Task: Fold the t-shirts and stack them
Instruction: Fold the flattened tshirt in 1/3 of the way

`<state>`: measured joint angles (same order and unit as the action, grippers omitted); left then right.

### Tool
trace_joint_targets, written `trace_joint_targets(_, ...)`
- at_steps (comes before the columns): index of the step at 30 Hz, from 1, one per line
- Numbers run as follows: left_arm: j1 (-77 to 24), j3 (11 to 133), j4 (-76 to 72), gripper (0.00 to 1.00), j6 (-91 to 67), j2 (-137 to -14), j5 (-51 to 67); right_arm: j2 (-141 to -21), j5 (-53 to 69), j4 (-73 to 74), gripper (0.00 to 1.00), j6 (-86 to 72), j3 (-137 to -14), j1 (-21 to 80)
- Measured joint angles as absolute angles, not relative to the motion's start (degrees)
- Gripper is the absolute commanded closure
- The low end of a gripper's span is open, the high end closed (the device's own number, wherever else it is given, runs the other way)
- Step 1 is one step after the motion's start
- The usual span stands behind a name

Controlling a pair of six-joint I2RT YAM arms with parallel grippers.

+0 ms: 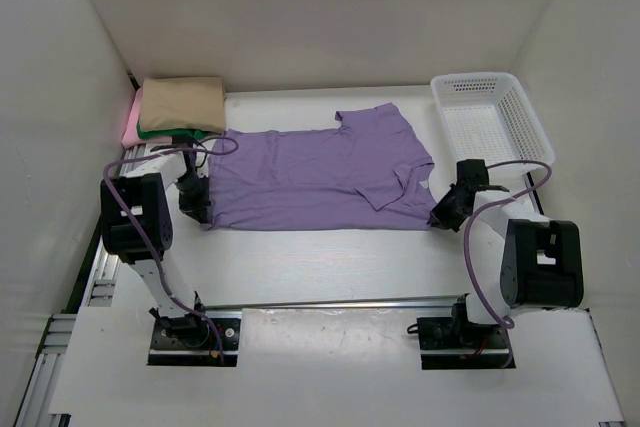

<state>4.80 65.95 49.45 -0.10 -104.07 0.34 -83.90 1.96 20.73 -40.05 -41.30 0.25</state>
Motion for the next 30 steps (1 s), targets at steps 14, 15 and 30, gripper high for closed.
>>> trace_joint_targets(14, 10.00, 55.09, 50.70, 0.89, -0.27, -94.04, -5.06, -65.06, -1.34, 31.44, 1.00, -42.85, -33.30, 0.25)
trace_joint_targets(15, 10.00, 53.17, 51.42, 0.89, -0.30, -91.74, -6.26, -61.87, -1.34, 33.30, 1.00, -43.59, -32.18, 0.25)
trace_joint_targets(30, 9.85, 39.35, 55.51, 0.21, 0.03, -80.25, -32.80, -40.66, 1.39, 48.45, 0.44, -54.85, -20.40, 1.15)
